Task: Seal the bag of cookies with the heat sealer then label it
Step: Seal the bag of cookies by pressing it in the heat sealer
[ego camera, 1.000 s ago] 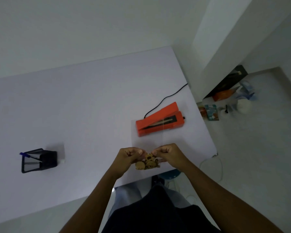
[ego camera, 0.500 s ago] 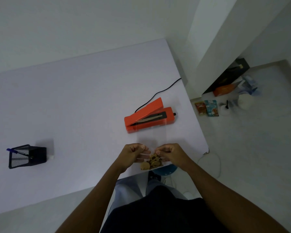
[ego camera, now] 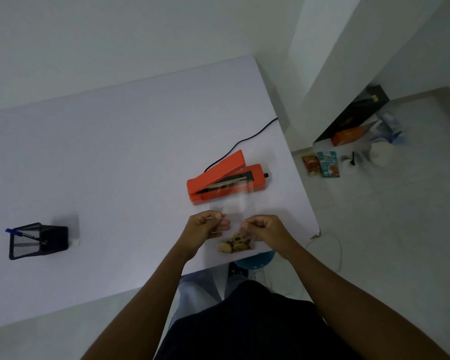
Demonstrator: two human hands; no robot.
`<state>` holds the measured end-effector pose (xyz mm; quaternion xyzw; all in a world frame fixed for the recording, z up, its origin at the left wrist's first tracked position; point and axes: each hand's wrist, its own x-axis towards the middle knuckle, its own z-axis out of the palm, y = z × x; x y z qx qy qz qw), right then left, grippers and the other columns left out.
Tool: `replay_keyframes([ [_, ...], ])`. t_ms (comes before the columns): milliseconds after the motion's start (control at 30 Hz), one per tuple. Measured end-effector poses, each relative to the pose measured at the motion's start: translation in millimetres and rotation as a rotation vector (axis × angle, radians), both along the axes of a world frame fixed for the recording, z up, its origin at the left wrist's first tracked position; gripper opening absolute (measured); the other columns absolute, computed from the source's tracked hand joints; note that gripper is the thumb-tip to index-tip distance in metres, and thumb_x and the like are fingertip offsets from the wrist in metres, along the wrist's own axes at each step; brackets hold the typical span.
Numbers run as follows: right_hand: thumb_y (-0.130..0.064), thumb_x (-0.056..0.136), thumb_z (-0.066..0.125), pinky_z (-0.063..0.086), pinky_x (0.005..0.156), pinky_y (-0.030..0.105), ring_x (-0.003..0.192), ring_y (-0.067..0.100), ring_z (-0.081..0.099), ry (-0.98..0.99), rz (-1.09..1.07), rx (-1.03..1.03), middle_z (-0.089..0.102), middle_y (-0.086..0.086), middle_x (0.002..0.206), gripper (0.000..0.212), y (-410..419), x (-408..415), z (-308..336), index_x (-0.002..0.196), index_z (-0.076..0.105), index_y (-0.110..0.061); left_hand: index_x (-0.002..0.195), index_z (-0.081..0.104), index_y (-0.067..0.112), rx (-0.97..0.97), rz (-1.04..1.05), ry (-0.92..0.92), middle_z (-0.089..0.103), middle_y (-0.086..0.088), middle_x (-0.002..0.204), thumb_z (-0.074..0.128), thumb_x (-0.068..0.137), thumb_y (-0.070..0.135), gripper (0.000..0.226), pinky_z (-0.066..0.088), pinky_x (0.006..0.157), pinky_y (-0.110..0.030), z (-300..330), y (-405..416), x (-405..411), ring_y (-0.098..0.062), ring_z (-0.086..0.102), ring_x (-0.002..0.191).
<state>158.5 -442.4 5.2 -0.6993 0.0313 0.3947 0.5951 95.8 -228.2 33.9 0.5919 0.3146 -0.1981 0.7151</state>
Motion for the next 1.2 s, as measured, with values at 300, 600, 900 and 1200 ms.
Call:
replay_keyframes([
  [300,-0.025,0.095,0.065,0.059,0.084,0.051,0.086,0.034,0.075,0.068,-0.087,0.022,0.076,0.017,0.094,0.022,18,24,15,0.097,0.073,-0.004,0.113,0.068,0.011,0.020,0.102,0.017,0.076,-0.010,0.103,0.054,0.099,0.030,0.027,0.060,0.080,-0.045,2,-10,13,-0.031,0.075,0.088],
  [600,-0.026,0.096,0.063,0.059,0.081,0.051,0.082,0.036,0.075,0.096,-0.077,-0.057,0.076,0.018,0.090,0.023,30,37,14,0.099,0.070,-0.004,0.101,0.068,0.012,0.179,0.223,0.008,0.074,-0.011,0.099,0.055,0.099,0.028,0.021,0.061,0.075,-0.040,-2,-3,36,-0.025,0.075,0.083],
  [900,-0.032,0.100,0.057,0.058,0.078,0.044,0.075,0.032,0.075,0.031,-0.134,-0.070,0.075,0.022,0.091,0.036,44,49,13,0.104,0.068,0.002,0.110,0.064,0.013,0.153,0.204,0.017,0.073,-0.011,0.103,0.050,0.101,0.030,0.024,0.061,0.076,-0.045,-4,-5,47,-0.030,0.074,0.086],
  [1200,-0.028,0.099,0.059,0.057,0.082,0.051,0.076,0.030,0.074,0.088,-0.156,-0.049,0.074,0.022,0.090,0.031,48,49,10,0.099,0.069,0.002,0.106,0.063,0.016,0.085,0.232,0.080,0.073,-0.013,0.105,0.054,0.099,0.031,0.019,0.059,0.083,-0.047,-5,1,49,-0.031,0.072,0.092],
])
